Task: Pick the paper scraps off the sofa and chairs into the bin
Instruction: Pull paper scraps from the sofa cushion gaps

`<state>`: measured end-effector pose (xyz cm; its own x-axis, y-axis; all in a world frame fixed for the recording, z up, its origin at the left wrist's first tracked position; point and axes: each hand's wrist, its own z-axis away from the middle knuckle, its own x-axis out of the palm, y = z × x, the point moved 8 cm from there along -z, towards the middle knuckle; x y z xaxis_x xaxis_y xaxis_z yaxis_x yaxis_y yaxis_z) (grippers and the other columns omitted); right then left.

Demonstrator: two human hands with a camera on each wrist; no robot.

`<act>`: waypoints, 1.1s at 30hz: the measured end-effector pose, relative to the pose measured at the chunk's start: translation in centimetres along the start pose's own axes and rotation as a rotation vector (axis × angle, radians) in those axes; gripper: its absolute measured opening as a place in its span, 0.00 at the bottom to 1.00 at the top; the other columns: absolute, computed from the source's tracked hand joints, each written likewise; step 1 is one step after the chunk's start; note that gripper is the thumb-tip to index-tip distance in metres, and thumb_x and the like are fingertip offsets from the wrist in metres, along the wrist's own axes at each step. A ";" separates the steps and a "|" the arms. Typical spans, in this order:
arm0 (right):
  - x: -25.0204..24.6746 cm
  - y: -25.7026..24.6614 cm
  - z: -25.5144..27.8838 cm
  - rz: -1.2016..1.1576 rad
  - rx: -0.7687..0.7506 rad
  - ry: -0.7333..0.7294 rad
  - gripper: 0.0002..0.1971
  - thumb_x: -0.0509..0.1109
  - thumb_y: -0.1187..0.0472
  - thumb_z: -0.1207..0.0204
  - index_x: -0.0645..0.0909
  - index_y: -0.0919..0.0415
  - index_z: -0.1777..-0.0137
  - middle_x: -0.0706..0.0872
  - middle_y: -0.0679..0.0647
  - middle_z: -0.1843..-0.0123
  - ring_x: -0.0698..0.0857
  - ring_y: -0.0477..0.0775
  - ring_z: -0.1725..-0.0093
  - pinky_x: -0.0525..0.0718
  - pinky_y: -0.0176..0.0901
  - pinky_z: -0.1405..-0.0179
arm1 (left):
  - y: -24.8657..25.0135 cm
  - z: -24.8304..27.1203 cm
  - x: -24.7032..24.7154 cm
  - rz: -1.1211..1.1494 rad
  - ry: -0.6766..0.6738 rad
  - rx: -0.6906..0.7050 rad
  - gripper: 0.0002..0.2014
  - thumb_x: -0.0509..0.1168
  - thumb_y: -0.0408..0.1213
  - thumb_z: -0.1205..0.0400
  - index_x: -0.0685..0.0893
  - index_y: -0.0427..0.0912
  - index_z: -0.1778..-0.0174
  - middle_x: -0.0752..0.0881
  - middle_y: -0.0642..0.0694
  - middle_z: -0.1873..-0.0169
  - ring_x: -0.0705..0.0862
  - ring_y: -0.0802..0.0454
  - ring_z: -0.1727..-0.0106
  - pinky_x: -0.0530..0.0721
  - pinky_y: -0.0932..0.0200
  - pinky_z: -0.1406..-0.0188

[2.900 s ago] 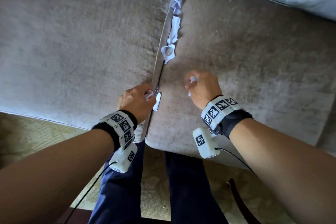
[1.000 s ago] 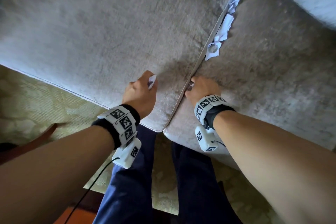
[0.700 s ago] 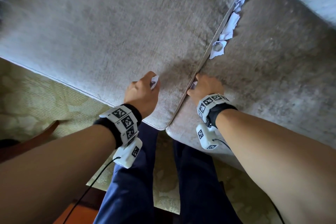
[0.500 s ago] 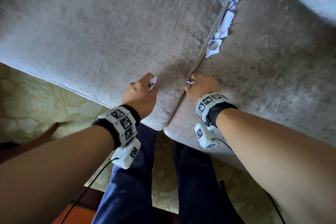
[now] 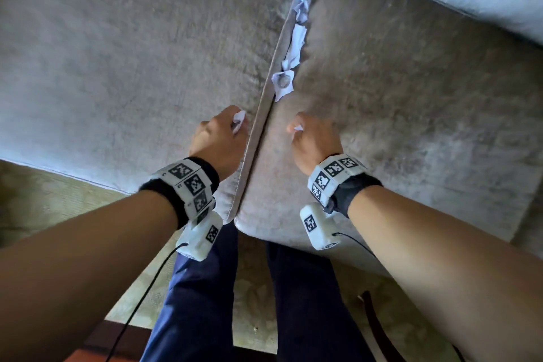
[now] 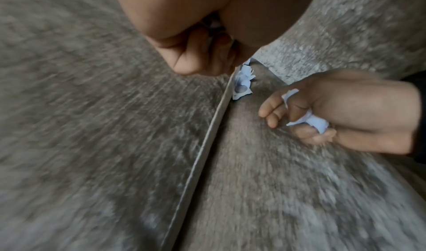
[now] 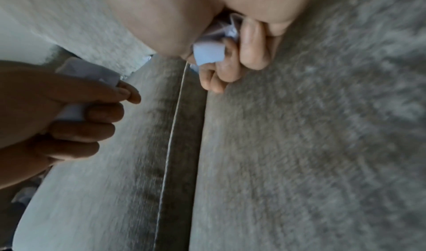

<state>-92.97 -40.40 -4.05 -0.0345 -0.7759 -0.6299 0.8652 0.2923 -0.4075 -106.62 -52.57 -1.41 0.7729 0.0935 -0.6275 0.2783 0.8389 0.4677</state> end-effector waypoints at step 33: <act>-6.0 3.6 -3.7 -0.165 0.119 0.194 0.06 0.64 0.50 0.24 0.78 0.49 0.60 0.81 0.40 0.65 0.87 0.51 0.60 0.83 0.39 0.61 | 7.0 -9.4 1.0 -0.238 -0.043 -0.046 0.06 0.64 0.50 0.23 0.82 0.54 0.57 0.86 0.47 0.59 0.83 0.40 0.55 0.77 0.54 0.58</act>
<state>-91.46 -32.61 -4.15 -0.2651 -0.6826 -0.6810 0.8920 0.0945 -0.4420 -109.29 -41.55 -4.64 0.7127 -0.1318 -0.6889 0.4301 0.8581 0.2807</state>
